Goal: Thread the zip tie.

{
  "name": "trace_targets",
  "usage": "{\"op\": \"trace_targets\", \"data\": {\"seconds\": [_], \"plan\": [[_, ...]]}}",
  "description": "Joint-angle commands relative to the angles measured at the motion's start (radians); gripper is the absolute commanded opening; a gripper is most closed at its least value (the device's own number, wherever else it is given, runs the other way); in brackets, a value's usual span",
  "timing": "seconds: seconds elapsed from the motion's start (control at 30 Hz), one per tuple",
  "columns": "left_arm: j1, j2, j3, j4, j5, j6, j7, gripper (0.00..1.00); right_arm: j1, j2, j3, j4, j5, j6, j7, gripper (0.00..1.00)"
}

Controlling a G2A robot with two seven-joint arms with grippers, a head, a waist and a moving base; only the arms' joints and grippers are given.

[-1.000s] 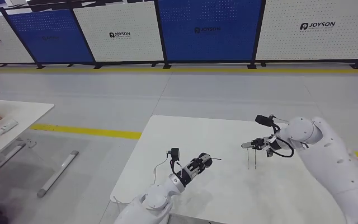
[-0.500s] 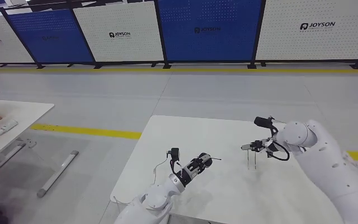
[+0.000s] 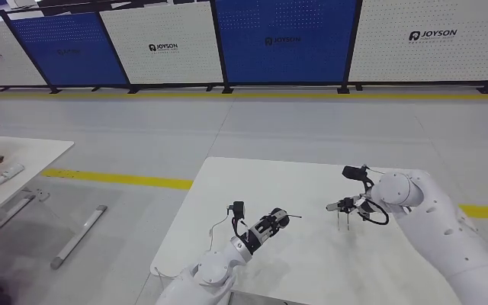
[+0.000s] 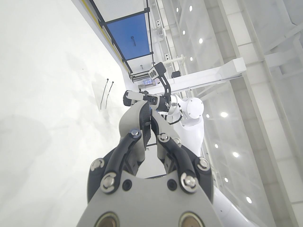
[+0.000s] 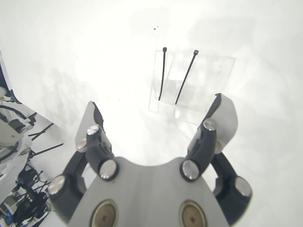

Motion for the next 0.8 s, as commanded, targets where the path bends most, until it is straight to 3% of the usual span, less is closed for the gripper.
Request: {"op": "trace_targets", "data": {"seconds": [0.0,0.13,0.3,0.33,0.37,0.43,0.5,0.77], "plan": [[0.0,0.0,0.0,0.0,0.0,0.0,0.0,0.0,-0.01,0.004,0.015,-0.009,0.006,-0.013,-0.021,1.0],[0.0,0.0,0.0,0.0,0.0,0.0,0.0,0.0,-0.028,0.015,0.04,-0.039,-0.007,-0.014,-0.038,1.0],[0.0,0.0,0.0,0.0,0.0,0.0,0.0,0.0,-0.04,0.02,0.052,-0.065,-0.028,0.029,-0.028,0.95],[0.0,0.0,0.0,0.0,0.0,0.0,0.0,0.0,-0.04,0.02,0.054,-0.064,-0.029,0.041,-0.021,0.67],[0.0,0.0,0.0,0.0,0.0,0.0,0.0,0.0,-0.038,0.019,0.055,-0.061,-0.027,0.047,-0.018,0.5],[0.0,0.0,0.0,0.0,0.0,0.0,0.0,0.0,-0.033,0.016,0.055,-0.048,-0.024,0.054,-0.006,0.55],[0.0,0.0,0.0,0.0,0.0,0.0,0.0,0.0,-0.027,0.013,0.053,-0.035,-0.024,0.059,0.001,0.49],[0.0,0.0,0.0,0.0,0.0,0.0,0.0,0.0,0.0,-0.012,0.024,0.037,-0.033,0.111,-0.002,0.46]]}}
